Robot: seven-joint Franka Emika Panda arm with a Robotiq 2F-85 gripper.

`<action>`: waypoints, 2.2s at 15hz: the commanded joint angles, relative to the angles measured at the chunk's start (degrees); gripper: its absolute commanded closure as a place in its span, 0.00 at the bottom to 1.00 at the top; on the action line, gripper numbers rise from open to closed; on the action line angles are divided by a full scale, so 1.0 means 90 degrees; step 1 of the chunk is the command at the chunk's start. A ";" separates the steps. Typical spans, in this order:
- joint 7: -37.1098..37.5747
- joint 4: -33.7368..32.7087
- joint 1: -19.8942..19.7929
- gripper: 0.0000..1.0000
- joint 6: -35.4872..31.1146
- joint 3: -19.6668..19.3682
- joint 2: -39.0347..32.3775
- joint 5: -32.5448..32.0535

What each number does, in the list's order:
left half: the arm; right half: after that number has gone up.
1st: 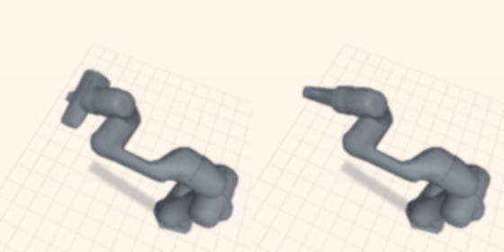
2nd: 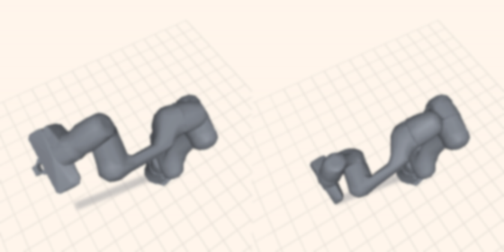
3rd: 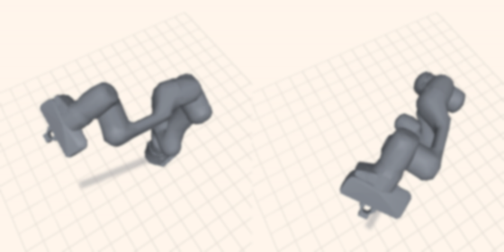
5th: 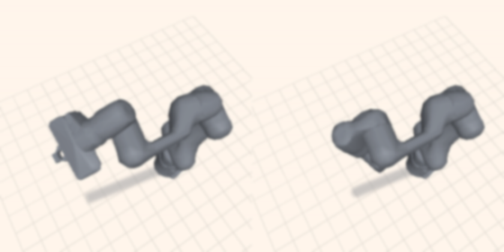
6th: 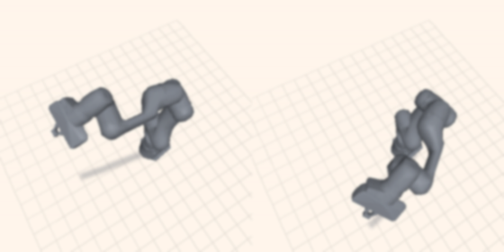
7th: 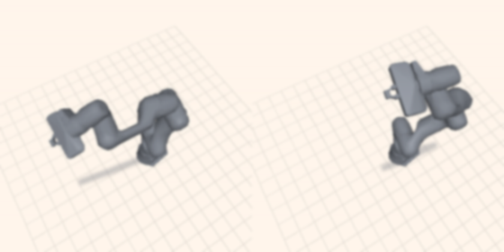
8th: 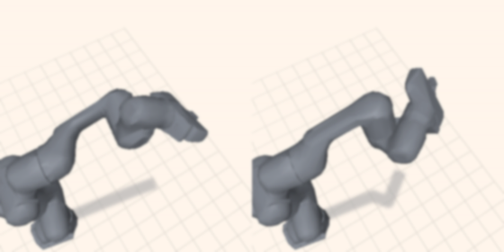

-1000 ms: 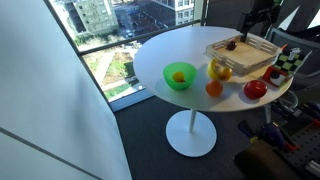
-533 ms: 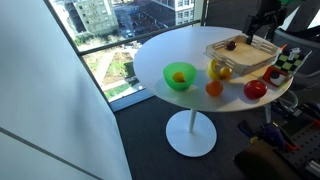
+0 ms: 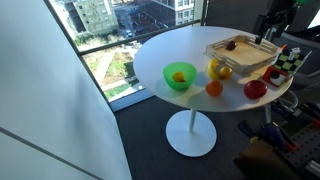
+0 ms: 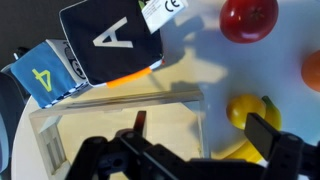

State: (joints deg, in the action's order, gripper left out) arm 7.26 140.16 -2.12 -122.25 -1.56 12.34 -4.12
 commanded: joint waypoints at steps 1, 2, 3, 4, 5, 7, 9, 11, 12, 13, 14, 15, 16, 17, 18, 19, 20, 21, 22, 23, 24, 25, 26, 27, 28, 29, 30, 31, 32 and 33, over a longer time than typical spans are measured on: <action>-0.0371 0.0471 -0.0076 0.00 -0.0171 -0.0030 0.0547 -0.0239; -0.0401 0.0557 -0.0088 0.00 -0.0173 -0.0033 0.0641 -0.0297; -0.0444 0.0641 -0.0099 0.00 -0.0175 -0.0041 0.0735 -0.0332; -0.0458 0.0721 -0.0112 0.00 -0.0187 -0.0047 0.0814 -0.0375; -0.0475 0.0796 -0.0131 0.00 -0.0195 -0.0059 0.0896 -0.0417; -0.0515 0.0936 -0.0181 0.00 -0.0211 -0.0085 0.1043 -0.0457; -0.0543 0.1057 -0.0249 0.00 -0.0242 -0.0130 0.1148 -0.0477; -0.0602 0.1164 -0.0305 0.00 -0.0304 -0.0194 0.1211 -0.0459; -0.0658 0.1222 -0.0333 0.00 -0.0355 -0.0230 0.1233 -0.0453; -0.0720 0.1268 -0.0357 0.00 -0.0401 -0.0263 0.1243 -0.0449; -0.0806 0.1314 -0.0374 0.00 -0.0443 -0.0304 0.1247 -0.0437; -0.0882 0.1356 -0.0392 0.00 -0.0491 -0.0336 0.1242 -0.0447; -0.0967 0.1384 -0.0396 0.00 -0.0524 -0.0375 0.1223 -0.0433; -0.1036 0.1411 -0.0411 0.00 -0.0561 -0.0400 0.1208 -0.0443; -0.1123 0.1445 -0.0420 0.00 -0.0611 -0.0425 0.1192 -0.0452; -0.1173 0.1467 -0.0428 0.00 -0.0634 -0.0447 0.1177 -0.0445; -0.1213 0.1482 -0.0438 0.00 -0.0646 -0.0461 0.1164 -0.0459; -0.1232 0.1500 -0.0448 0.00 -0.0652 -0.0470 0.1164 -0.0465; -0.1260 0.1519 -0.0465 0.00 -0.0654 -0.0479 0.1173 -0.0475; -0.1267 0.1531 -0.0481 0.00 -0.0652 -0.0487 0.1179 -0.0479; -0.1258 0.1541 -0.0505 0.00 -0.0648 -0.0491 0.1188 -0.0491; -0.1240 0.1549 -0.0534 0.00 -0.0645 -0.0497 0.1197 -0.0505; -0.1240 0.1554 -0.0558 0.00 -0.0642 -0.0506 0.1204 -0.0507; -0.1238 0.1561 -0.0585 0.00 -0.0639 -0.0520 0.1215 -0.0512; -0.1228 0.1567 -0.0610 0.00 -0.0639 -0.0529 0.1222 -0.0523; -0.1227 0.1576 -0.0638 0.00 -0.0634 -0.0540 0.1232 -0.0538; -0.1229 0.1585 -0.0666 0.00 -0.0634 -0.0551 0.1239 -0.0548; -0.1232 0.1591 -0.0696 0.00 -0.0638 -0.0565 0.1237 -0.0562; -0.1245 0.1589 -0.0721 0.00 -0.0647 -0.0583 0.1223 -0.0578; -0.1272 0.1587 -0.0739 0.00 -0.0657 -0.0605 0.1208 -0.0595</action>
State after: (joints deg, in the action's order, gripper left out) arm -2.73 153.25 -7.78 -127.09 -6.33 21.77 -7.82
